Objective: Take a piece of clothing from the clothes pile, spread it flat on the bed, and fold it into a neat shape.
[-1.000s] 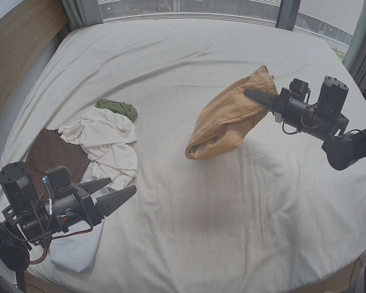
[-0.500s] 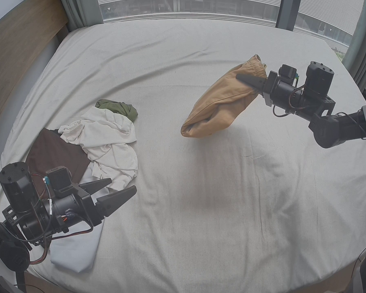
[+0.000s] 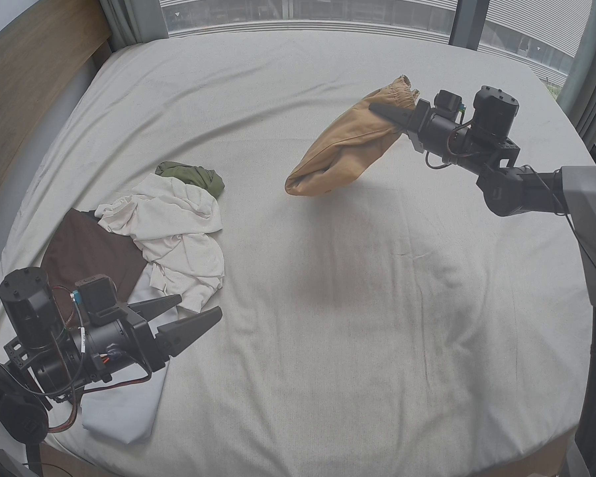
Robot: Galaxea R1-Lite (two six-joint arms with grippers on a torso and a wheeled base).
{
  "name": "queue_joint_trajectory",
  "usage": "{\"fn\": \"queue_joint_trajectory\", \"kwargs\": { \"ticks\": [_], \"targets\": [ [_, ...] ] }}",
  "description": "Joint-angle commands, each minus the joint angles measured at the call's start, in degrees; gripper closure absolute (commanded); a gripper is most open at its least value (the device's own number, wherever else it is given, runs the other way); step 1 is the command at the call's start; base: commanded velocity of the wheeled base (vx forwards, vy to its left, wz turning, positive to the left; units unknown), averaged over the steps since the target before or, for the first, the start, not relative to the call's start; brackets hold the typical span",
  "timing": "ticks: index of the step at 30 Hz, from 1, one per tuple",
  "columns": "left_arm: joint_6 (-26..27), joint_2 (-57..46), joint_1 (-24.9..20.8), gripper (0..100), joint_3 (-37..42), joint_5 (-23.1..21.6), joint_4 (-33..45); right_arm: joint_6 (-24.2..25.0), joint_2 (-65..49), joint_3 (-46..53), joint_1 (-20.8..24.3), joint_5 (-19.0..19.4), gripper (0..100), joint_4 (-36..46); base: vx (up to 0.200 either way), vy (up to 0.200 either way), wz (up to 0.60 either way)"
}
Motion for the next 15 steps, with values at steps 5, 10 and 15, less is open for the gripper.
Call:
{"fn": "queue_joint_trajectory", "kwargs": {
  "ticks": [5,10,15],
  "targets": [
    [-0.05,0.06,-0.1,0,0.69,-0.05,-0.1,-0.33,11.03,-4.04,-2.22,-0.12,100,1.05,0.0,0.0,0.0],
    [-0.05,-0.11,-0.02,0,0.78,-0.05,-0.1,-0.5,11.91,-1.22,-3.8,-0.12,100,0.79,0.0,0.0,0.0],
    [-0.05,-0.2,-0.02,0,0.78,-0.05,-0.1,-4.28,7.69,10.38,-4.33,-0.12,100,-0.44,0.0,0.0,0.0]
  ]
}}
